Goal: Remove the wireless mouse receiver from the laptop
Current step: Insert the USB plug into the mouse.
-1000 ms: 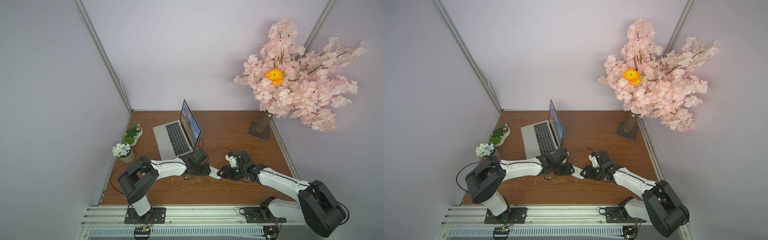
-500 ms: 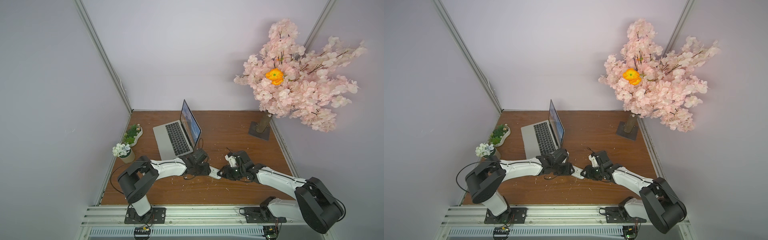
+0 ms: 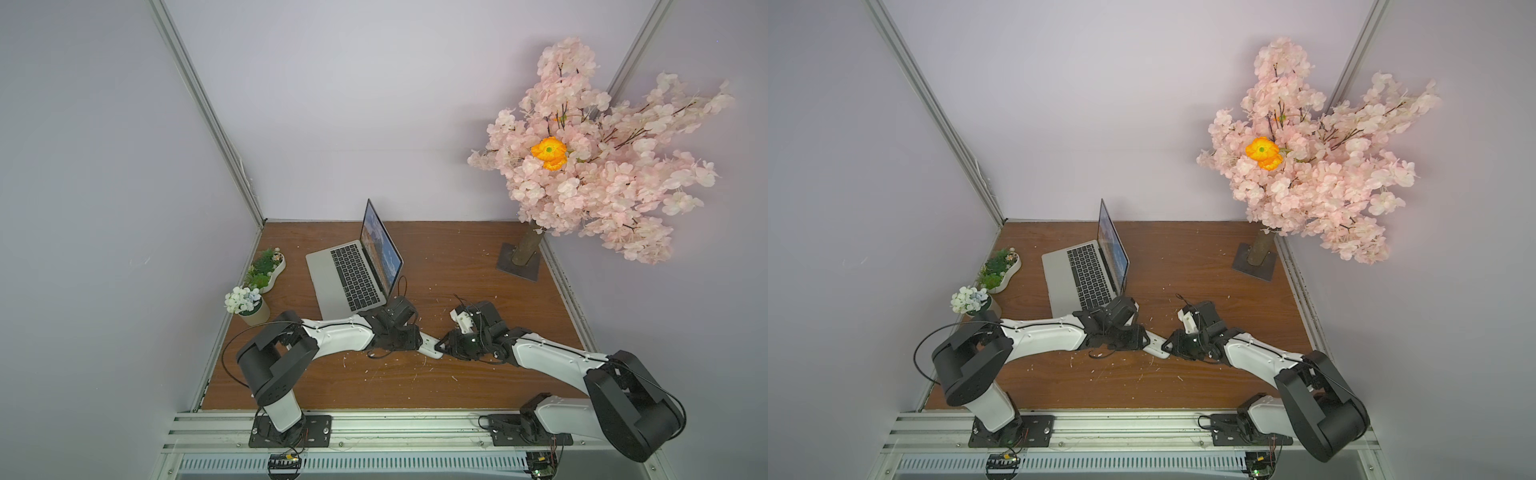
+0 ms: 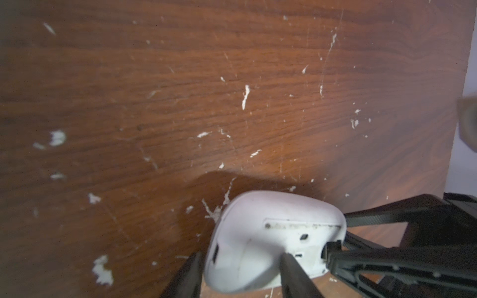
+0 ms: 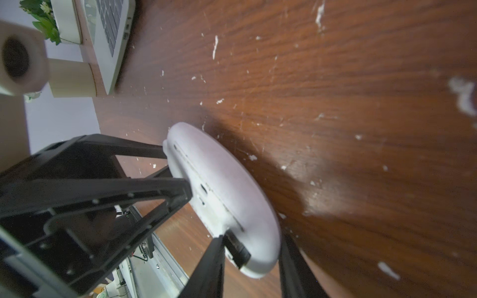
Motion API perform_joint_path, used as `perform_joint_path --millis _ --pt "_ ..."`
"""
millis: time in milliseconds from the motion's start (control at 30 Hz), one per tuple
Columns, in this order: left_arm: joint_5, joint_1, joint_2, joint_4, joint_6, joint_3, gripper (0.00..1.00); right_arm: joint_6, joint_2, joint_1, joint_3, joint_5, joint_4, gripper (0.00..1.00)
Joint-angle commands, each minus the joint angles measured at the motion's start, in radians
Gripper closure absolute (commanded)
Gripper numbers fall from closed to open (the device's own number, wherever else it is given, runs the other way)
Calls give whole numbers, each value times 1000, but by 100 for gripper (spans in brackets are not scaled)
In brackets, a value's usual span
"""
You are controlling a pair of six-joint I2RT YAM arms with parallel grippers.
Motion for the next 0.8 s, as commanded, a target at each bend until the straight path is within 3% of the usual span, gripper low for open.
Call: perform_joint_path --millis 0,400,767 --pt "-65 13 99 -175 16 -64 48 -15 5 -7 -26 17 0 64" --pt "-64 11 100 -175 20 -64 48 -4 -37 -19 -42 -15 34 56" --pt "-64 14 96 -175 23 -66 48 24 -74 -29 -64 -42 72 56"
